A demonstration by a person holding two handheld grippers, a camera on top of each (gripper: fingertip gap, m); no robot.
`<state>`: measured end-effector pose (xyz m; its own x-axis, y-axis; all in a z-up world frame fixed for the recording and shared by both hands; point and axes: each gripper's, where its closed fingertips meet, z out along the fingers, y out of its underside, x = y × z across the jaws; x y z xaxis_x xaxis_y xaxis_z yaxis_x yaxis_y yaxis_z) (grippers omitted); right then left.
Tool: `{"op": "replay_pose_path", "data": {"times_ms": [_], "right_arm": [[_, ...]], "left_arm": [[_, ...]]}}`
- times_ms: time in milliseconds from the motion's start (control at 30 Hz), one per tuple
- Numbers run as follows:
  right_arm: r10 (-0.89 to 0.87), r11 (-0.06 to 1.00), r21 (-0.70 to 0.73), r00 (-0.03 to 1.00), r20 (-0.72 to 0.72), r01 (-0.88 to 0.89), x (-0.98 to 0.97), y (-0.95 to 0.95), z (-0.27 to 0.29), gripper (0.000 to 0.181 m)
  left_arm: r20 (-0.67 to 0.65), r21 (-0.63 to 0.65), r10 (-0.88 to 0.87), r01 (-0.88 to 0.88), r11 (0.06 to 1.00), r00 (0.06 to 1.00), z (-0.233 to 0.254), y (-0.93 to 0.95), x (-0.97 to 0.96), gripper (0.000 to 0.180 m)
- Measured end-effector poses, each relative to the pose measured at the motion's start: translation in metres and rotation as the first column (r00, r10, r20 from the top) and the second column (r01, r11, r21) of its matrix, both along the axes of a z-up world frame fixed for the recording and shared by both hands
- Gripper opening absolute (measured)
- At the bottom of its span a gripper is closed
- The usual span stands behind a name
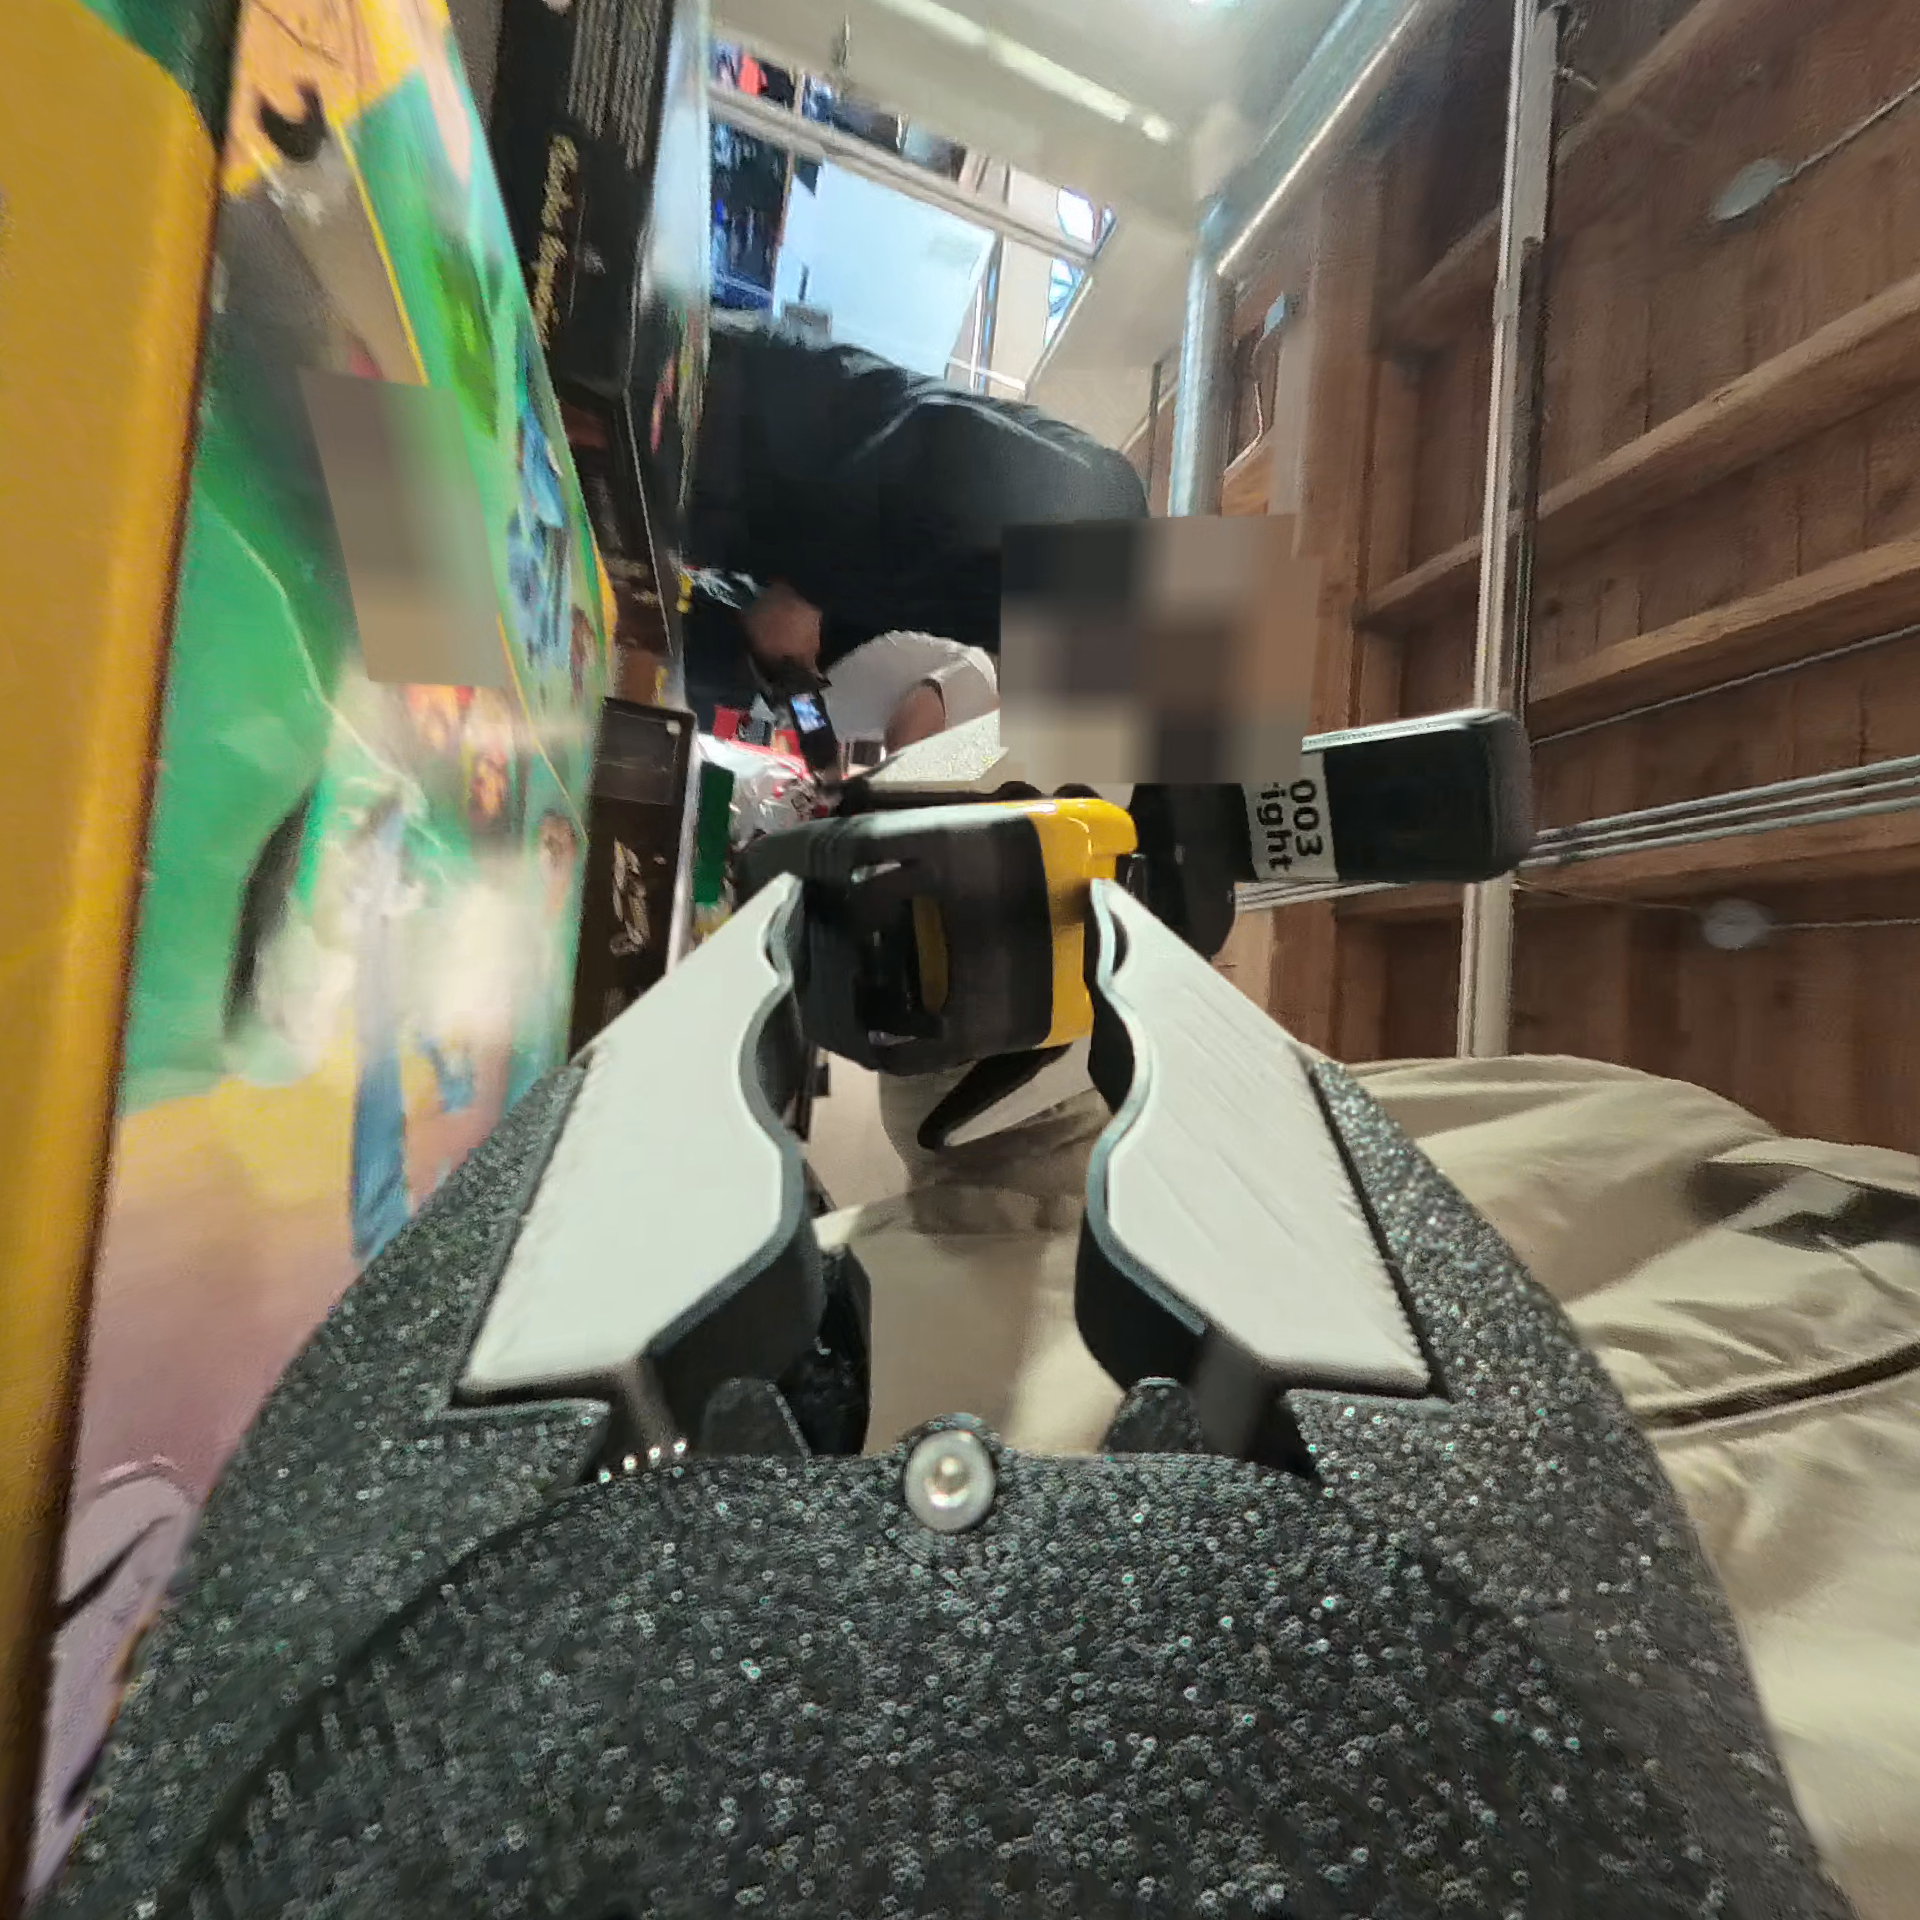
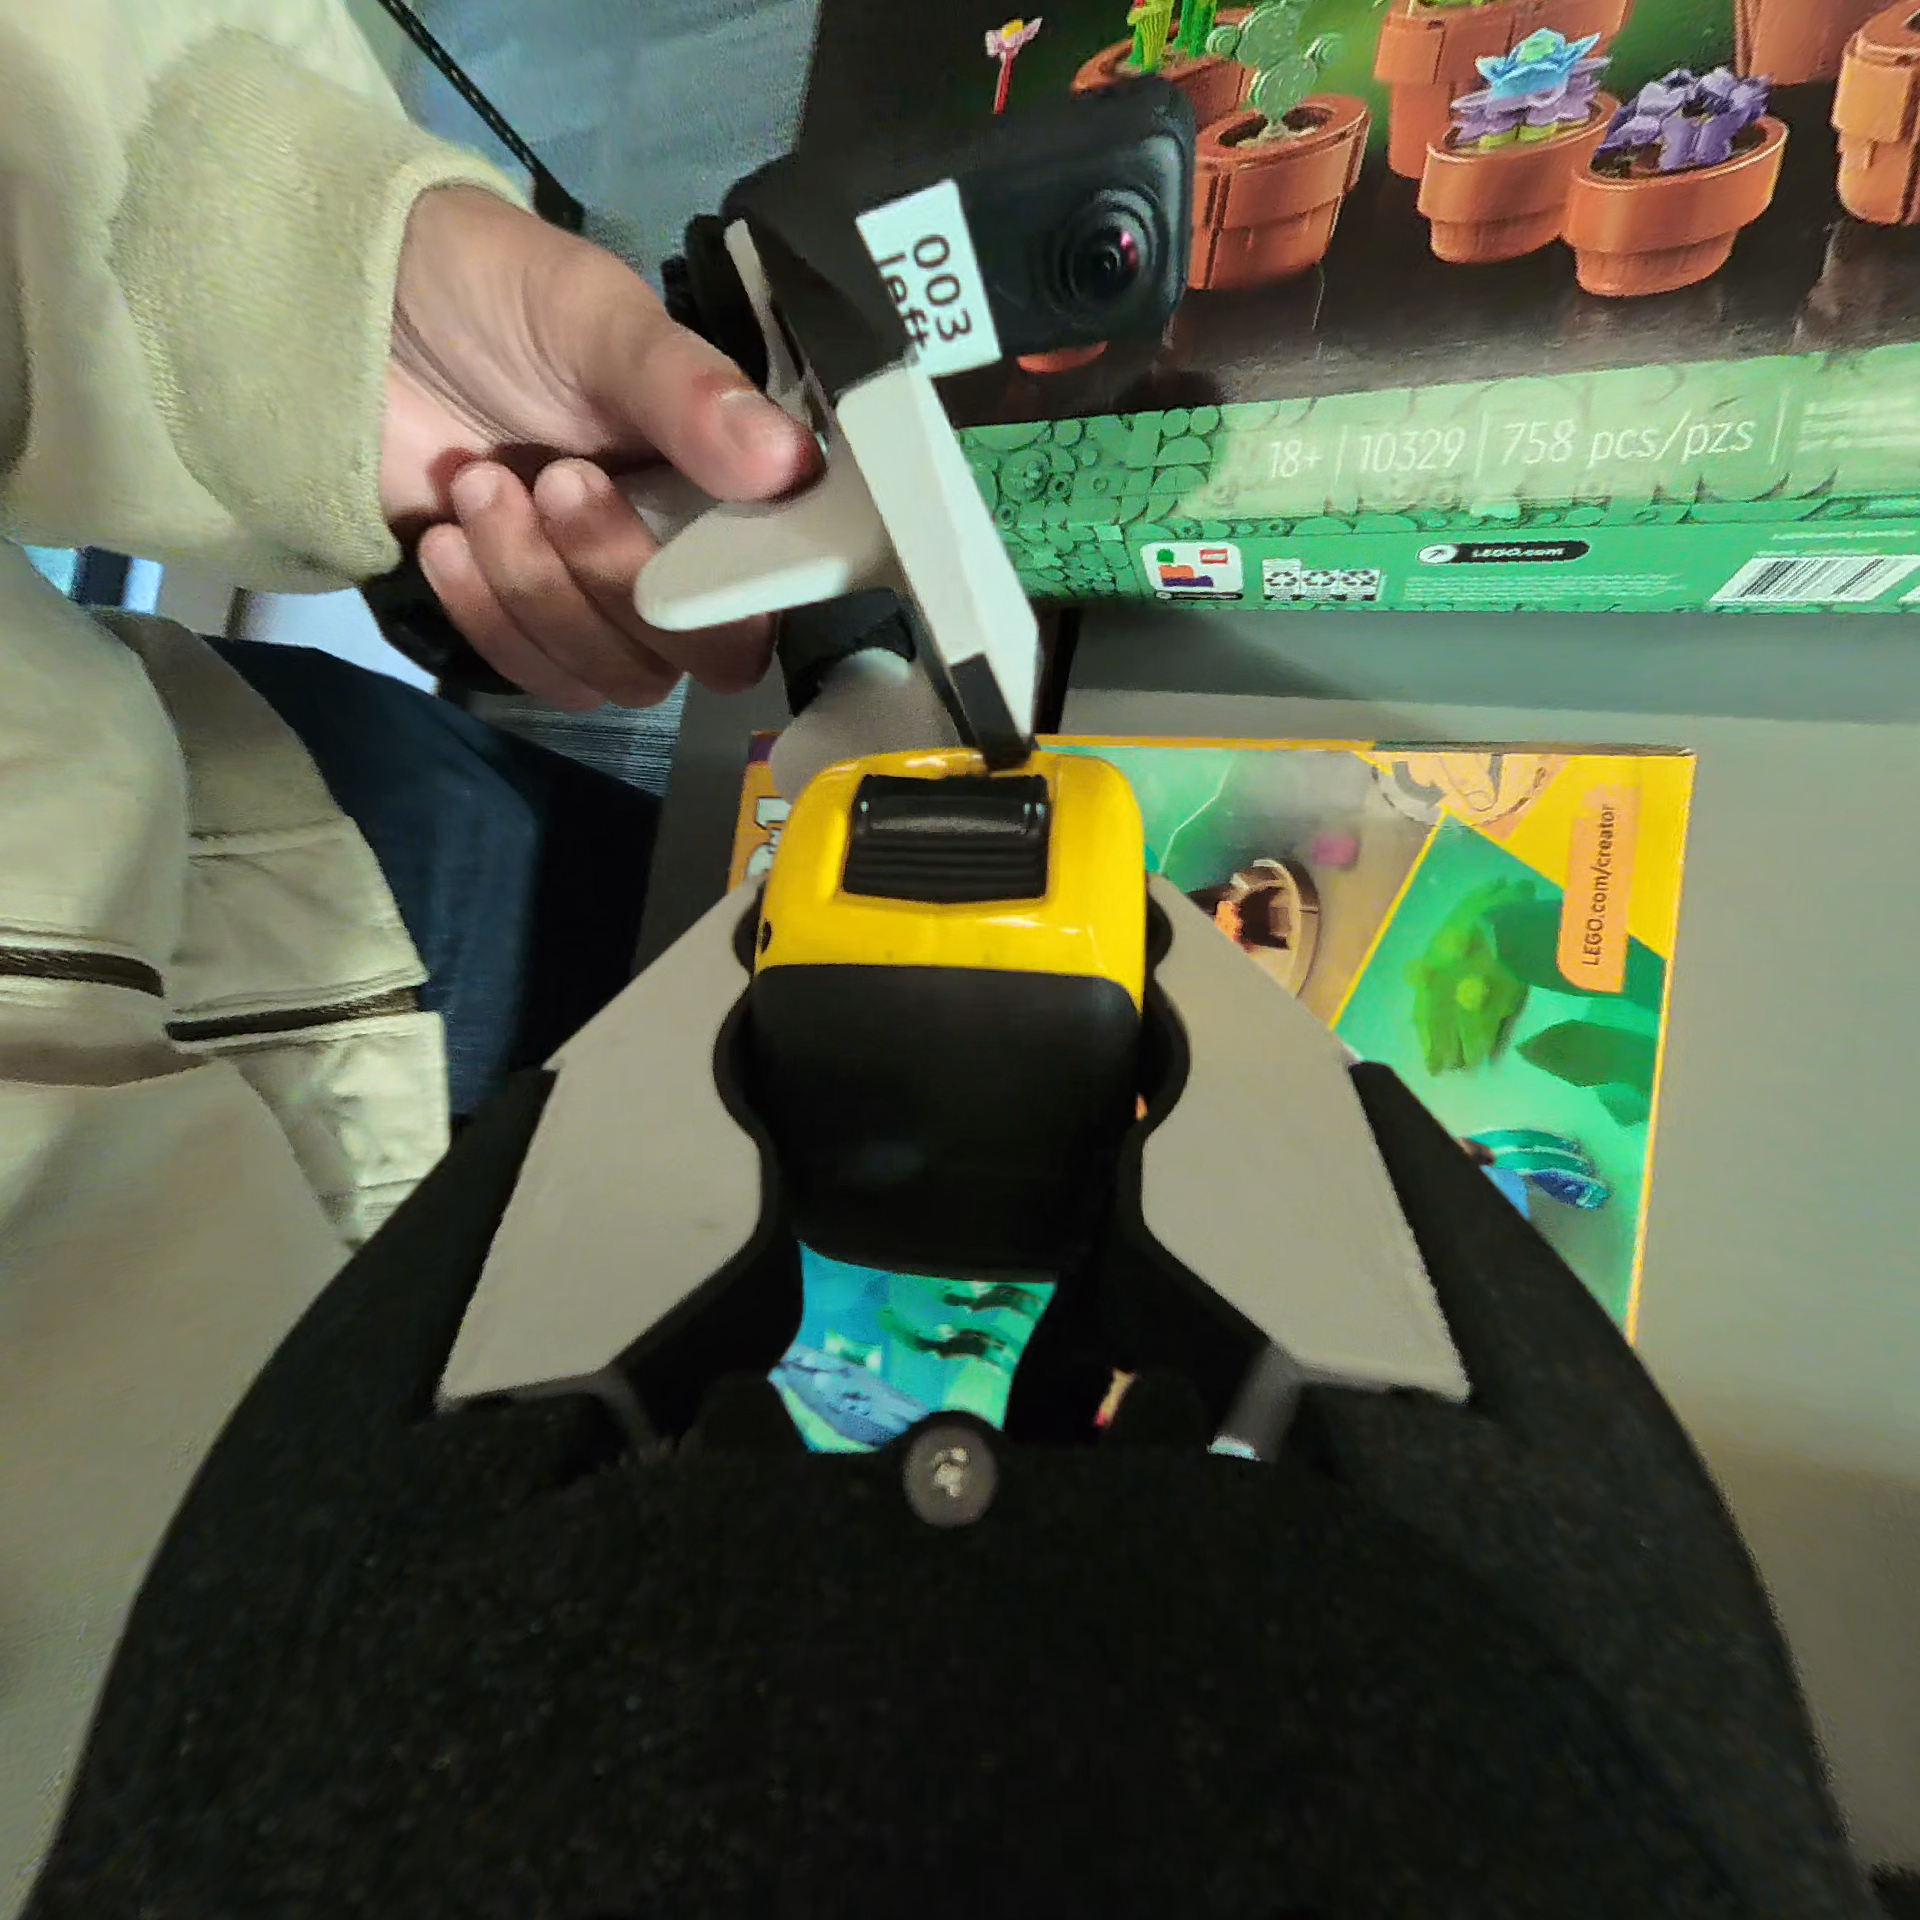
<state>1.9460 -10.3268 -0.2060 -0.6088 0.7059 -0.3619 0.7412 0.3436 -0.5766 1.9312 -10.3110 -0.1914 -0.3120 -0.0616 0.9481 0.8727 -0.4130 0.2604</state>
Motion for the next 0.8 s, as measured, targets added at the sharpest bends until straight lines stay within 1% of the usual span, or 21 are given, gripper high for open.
{"op": "replay_pose_path", "data": {"times_ms": [67,100,167,233,267,333,467,500,533,600,700,767,800], "right_arm": [[0.003,1.0,0.0,1.0,-0.007,-0.003,0.001,0.001,-0.012,0.067],[0.004,1.0,0.027,1.0,-0.016,-0.004,0.003,0.003,-0.021,0.068],[0.027,0.996,0.09,0.999,-0.037,-0.024,0.009,0.006,-0.04,0.067],[0.026,0.995,0.092,0.999,-0.031,-0.023,0.016,0.006,-0.05,0.067],[0.016,0.996,0.093,0.999,-0.041,-0.012,0.017,0.006,-0.052,0.068],[-0.008,0.997,0.078,0.998,-0.054,0.012,0.016,0.006,-0.051,0.067],[-0.062,0.998,0.026,0.996,-0.061,0.064,0.019,0.013,-0.051,0.067],[-0.057,0.998,0.026,0.996,-0.069,0.059,0.02,0.013,-0.052,0.067],[-0.03,0.998,0.048,0.996,-0.085,0.034,0.021,0.012,-0.053,0.067],[-0.004,0.996,0.084,0.996,-0.094,0.012,0.022,0.011,-0.055,0.067],[-0.019,0.998,0.063,0.995,-0.098,0.025,0.023,0.012,-0.054,0.067],[-0.054,0.997,0.042,0.995,-0.089,0.057,0.023,0.014,-0.051,0.067],[-0.062,0.997,0.042,0.994,-0.085,0.066,0.023,0.016,-0.05,0.067]], "left_arm": [[-0.066,-0.04,0.0,-0.002,0.999,0.998,-0.011,0.0,0.0,0.052],[-0.115,-0.076,-0.011,0.002,0.997,0.993,-0.018,0.001,0.0,0.051],[-0.221,-0.141,-0.071,0.04,0.989,0.973,-0.029,0.001,0.004,0.051],[-0.292,-0.19,-0.131,0.077,0.979,0.947,-0.036,0.0,0.009,0.051],[-0.31,-0.195,-0.141,0.083,0.977,0.94,-0.037,0.001,0.01,0.052],[-0.313,-0.186,-0.137,0.081,0.979,0.94,-0.035,0.0,0.009,0.051],[-0.275,-0.159,-0.093,0.05,0.986,0.957,-0.037,-0.006,0.001,0.035],[-0.271,-0.156,-0.094,0.053,0.986,0.958,-0.039,-0.006,0.003,0.034],[-0.271,-0.146,-0.114,0.076,0.986,0.956,-0.039,-0.005,0.008,0.027],[-0.292,-0.149,-0.134,0.094,0.984,0.947,-0.041,-0.002,0.011,0.032],[-0.36,-0.16,-0.17,0.119,0.98,0.917,-0.04,-0.003,0.009,0.026],[-0.397,-0.179,-0.182,0.118,0.977,0.899,-0.037,-0.003,0.003,0.016],[-0.416,-0.194,-0.194,0.121,0.973,0.889,-0.038,-0.004,0.002,0.007]]}}
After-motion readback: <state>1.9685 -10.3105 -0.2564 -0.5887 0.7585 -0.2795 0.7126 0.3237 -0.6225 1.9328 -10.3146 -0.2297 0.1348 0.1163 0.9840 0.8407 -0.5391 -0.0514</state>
